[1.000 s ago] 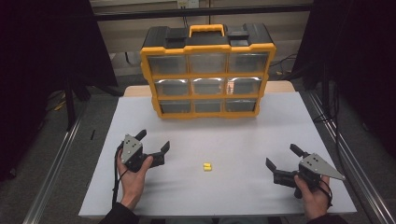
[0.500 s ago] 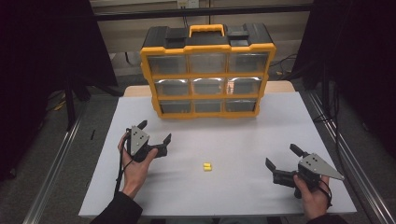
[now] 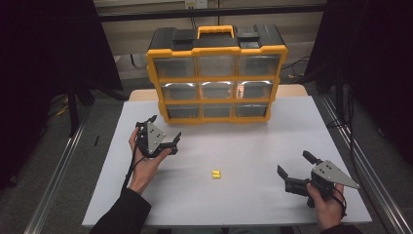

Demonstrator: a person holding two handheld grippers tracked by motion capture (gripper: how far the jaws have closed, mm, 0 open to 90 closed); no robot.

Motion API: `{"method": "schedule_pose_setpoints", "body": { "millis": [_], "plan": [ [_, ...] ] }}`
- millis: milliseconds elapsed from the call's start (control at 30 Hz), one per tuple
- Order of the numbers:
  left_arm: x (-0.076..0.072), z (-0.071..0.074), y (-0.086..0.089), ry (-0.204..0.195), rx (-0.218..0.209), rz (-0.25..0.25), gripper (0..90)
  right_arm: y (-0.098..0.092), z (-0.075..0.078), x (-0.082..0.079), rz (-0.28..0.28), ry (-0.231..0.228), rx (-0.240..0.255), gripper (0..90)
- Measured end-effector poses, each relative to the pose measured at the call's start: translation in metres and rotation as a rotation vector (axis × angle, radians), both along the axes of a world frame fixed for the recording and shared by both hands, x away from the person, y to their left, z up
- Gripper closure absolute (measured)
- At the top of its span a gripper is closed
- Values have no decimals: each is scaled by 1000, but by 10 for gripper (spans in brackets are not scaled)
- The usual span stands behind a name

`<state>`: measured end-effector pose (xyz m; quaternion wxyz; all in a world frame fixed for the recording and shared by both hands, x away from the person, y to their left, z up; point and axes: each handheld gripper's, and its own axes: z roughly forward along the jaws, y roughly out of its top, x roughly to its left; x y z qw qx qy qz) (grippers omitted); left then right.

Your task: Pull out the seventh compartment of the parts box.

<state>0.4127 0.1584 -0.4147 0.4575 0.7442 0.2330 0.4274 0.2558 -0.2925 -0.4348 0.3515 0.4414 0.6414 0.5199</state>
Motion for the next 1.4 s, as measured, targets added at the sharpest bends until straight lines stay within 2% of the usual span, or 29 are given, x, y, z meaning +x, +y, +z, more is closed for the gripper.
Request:
{"method": "schedule_pose_setpoints", "body": {
  "millis": [100, 167, 267, 367, 467, 533, 633, 733, 767, 833, 933, 1000, 1067, 1100, 1133, 1233, 1300, 1367, 1400],
  "plan": [
    [3, 1, -3, -51, 75, -6, 35, 0, 0, 0, -3, -3, 0, 4],
    [4, 2, -5, -59, 82, -19, 31, 0, 0, 0, -2, -2, 1, 4],
    [5, 4, -10, -94, 131, -42, 22, 0, 0, 0, 0, -2, -1, 4],
    [7, 4, -15, -150, 210, -49, 18, 0, 0, 0, -1, -4, -1, 4],
    [9, 4, -19, -194, 276, -45, 27, 0, 0, 0, -3, -3, -4, 4],
    [11, 4, -21, -202, 297, -50, 36, 0, 0, 0, -2, -3, -4, 4],
    [13, 3, -24, -244, 358, -43, 45, 0, 0, 0, 1, -4, -5, 4],
    [16, 2, -27, -281, 387, -43, 64, 1, 0, 0, 7, -4, -8, 3],
    [17, 2, -28, -292, 424, -41, 65, 1, 0, 0, 9, -7, -11, 3],
    [19, 1, -29, -300, 438, -49, 72, 1, 0, -1, 11, -5, -13, 3],
    [22, -1, -32, -326, 483, -36, 84, 1, 0, -1, 12, -6, -12, 3],
    [24, -2, -32, -358, 521, -19, 124, 1, 0, -1, 12, -3, -14, 3],
    [27, -5, -32, -363, 532, 1, 133, 2, 0, -1, 15, -5, -16, 3],
    [29, -5, -32, -374, 554, 7, 133, 2, 0, -1, 19, -7, -15, 3],
    [30, -6, -32, -380, 555, 11, 135, 2, 0, -1, 20, -7, -14, 3],
    [34, -8, -32, -403, 598, 19, 141, 2, 0, -1, 17, -5, -16, 3],
    [37, -9, -32, -412, 624, 25, 146, 2, 0, -1, 17, -6, -17, 2],
    [40, -10, -32, -405, 636, 24, 147, 2, 0, -1, 20, -7, -14, 3],
    [40, -10, -33, -416, 675, 26, 147, 2, 0, -1, 20, -7, -14, 3]
  ]
}}
